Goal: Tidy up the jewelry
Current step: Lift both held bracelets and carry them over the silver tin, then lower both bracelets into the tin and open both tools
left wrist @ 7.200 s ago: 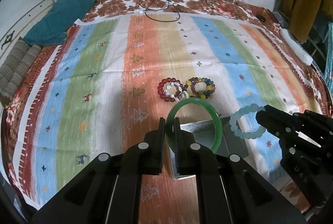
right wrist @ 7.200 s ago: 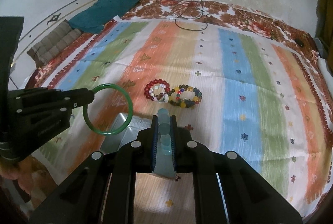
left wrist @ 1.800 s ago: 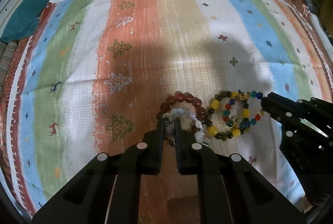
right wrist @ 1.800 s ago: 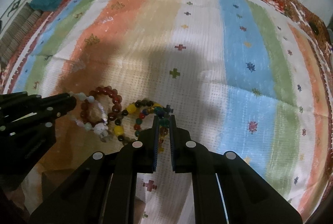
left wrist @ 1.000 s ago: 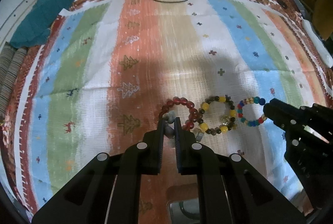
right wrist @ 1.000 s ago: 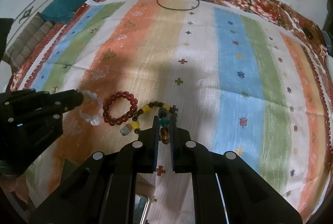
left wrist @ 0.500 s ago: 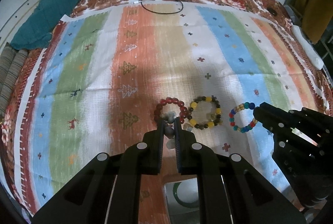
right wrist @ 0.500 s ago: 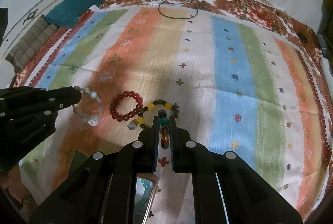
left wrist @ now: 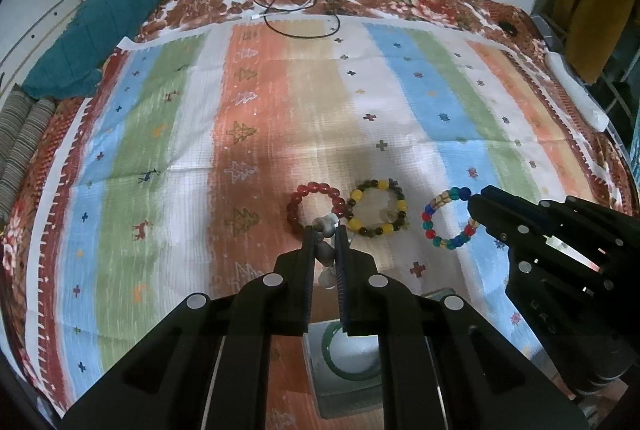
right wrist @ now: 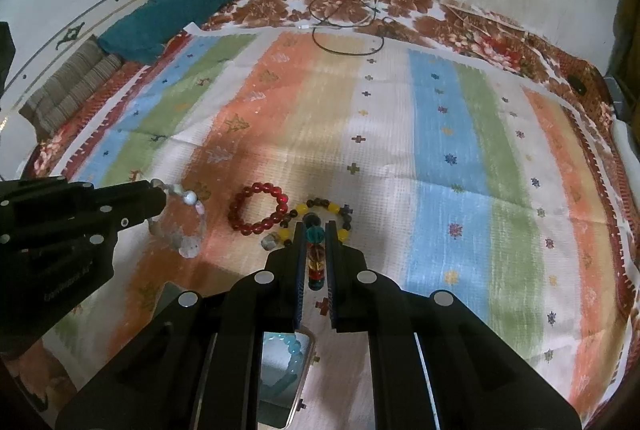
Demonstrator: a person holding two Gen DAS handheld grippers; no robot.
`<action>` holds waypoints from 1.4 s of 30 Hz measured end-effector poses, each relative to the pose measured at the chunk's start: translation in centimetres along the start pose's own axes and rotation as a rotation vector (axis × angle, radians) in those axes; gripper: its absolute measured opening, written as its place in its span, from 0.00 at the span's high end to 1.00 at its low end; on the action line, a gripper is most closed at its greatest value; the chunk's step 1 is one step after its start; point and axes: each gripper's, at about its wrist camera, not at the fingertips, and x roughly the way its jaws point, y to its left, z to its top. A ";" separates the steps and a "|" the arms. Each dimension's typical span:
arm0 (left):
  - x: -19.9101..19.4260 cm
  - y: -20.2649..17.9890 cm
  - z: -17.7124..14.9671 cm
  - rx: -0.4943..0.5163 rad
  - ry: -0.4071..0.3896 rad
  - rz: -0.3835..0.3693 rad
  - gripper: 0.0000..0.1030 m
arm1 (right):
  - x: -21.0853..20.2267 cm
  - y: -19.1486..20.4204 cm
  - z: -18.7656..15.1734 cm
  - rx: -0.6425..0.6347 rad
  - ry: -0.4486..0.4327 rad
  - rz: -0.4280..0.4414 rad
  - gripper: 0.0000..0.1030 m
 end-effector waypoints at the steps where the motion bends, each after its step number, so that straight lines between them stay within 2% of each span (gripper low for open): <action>1: -0.3 -0.1 -0.2 0.002 -0.005 -0.003 0.91 | -0.1 0.1 -0.1 0.000 -0.004 0.000 0.90; 16: -2.9 -1.1 -3.0 0.028 -0.044 -0.028 0.91 | -3.0 1.4 -2.1 -0.014 -0.046 0.027 0.90; 34: -5.4 -1.1 -6.0 0.037 -0.079 -0.048 0.91 | -4.8 2.4 -5.1 -0.026 -0.044 0.048 0.90; 42: -5.2 -1.5 -6.5 0.047 -0.068 -0.056 0.91 | -5.2 2.7 -5.7 -0.023 -0.043 0.067 0.90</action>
